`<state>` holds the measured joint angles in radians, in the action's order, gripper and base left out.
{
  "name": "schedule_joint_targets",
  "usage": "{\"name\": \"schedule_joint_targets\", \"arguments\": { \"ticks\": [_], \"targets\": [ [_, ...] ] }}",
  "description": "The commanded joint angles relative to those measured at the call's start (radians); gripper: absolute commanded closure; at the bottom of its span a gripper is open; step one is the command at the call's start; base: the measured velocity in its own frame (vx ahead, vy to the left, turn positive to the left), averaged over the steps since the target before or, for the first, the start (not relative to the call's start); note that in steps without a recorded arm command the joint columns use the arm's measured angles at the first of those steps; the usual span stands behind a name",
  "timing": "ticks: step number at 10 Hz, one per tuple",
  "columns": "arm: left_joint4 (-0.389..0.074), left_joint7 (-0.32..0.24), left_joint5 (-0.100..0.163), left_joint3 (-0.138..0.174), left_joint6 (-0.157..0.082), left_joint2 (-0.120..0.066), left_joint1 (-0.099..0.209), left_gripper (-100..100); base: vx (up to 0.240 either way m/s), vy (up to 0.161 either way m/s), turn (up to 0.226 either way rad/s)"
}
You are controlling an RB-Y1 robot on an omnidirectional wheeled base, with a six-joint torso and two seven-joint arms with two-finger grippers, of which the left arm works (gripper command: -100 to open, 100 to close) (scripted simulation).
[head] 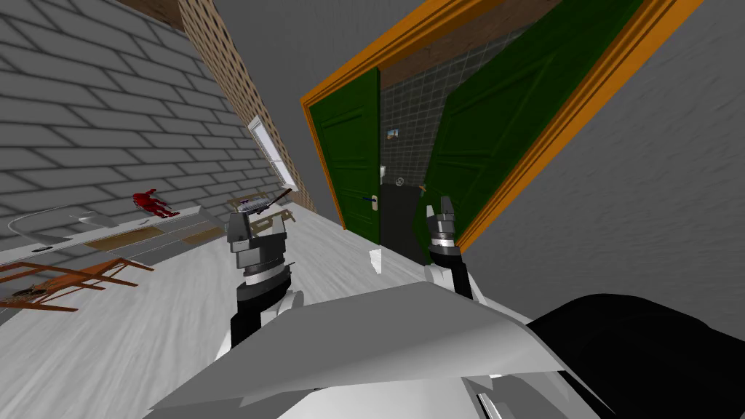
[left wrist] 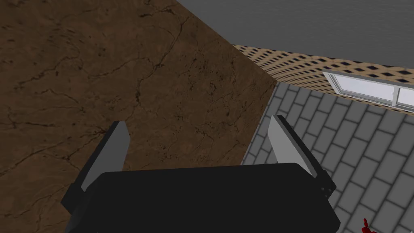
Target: Push the door open
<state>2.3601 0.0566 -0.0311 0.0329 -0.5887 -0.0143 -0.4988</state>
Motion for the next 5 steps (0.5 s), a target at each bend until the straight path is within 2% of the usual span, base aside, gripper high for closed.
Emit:
{"name": "schedule_joint_targets", "arguments": {
  "ticks": [1,5],
  "targets": [
    [-0.037,-0.005,0.0,-0.012,0.012,-0.009,0.017,-100,0.109,-0.058,-0.083],
    [-0.137,-0.017,-0.002,-0.044,0.044,-0.027,0.065,-100,0.182,0.066,-0.11]
  ]
}}
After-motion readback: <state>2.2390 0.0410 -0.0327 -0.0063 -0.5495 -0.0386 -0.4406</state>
